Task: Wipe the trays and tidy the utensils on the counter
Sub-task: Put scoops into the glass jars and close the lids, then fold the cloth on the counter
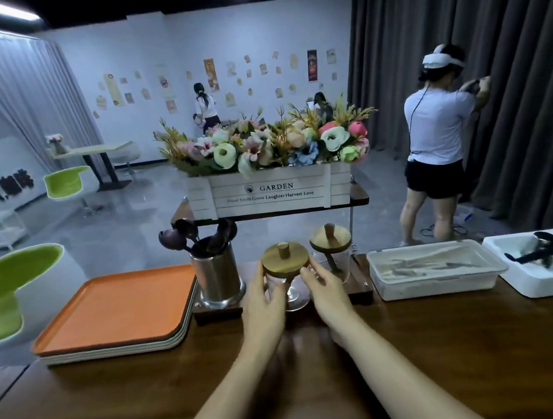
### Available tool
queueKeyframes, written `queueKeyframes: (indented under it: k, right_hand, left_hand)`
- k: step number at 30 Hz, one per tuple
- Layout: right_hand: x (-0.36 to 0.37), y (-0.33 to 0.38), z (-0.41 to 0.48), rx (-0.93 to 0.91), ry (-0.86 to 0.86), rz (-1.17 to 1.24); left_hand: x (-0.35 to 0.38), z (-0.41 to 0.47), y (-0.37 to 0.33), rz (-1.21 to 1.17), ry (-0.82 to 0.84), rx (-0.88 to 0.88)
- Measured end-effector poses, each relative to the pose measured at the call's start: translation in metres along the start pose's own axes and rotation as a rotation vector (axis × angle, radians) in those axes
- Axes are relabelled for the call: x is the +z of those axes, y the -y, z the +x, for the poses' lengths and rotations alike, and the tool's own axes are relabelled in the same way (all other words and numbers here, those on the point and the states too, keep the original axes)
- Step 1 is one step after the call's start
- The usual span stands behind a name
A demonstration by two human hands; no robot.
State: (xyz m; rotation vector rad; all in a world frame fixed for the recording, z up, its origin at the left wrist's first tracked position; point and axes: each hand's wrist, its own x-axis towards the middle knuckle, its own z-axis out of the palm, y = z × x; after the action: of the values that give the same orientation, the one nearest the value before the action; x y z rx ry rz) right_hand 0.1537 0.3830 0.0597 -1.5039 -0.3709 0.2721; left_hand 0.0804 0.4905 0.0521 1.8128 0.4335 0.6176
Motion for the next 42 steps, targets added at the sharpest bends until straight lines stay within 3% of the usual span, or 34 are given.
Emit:
queueKeyframes:
  k: [7,15,27,34,42]
  right_hand:
    - [0.011,-0.015,0.036,0.060,-0.035,-0.042]
    - [0.019,-0.022,0.055,0.088,-0.041,-0.090]
    - [0.014,-0.017,0.033,0.070,-0.002,-0.169]
    - [-0.080,-0.011,-0.034,0.113,0.070,-0.356]
    - [-0.262,0.006,-0.134,0.114,0.002,-0.793]
  left_hand:
    - [0.003,0.039,0.029,0.006,0.008,-0.092]
    - [0.000,0.053,0.030,0.025,0.030,-0.070]
    - [-0.004,0.041,0.034,0.131,0.049,-0.085]
    - [0.016,-0.040,0.042,0.179,-0.067,0.071]
    - [0.134,-0.140,0.003,0.355,0.360,0.290]
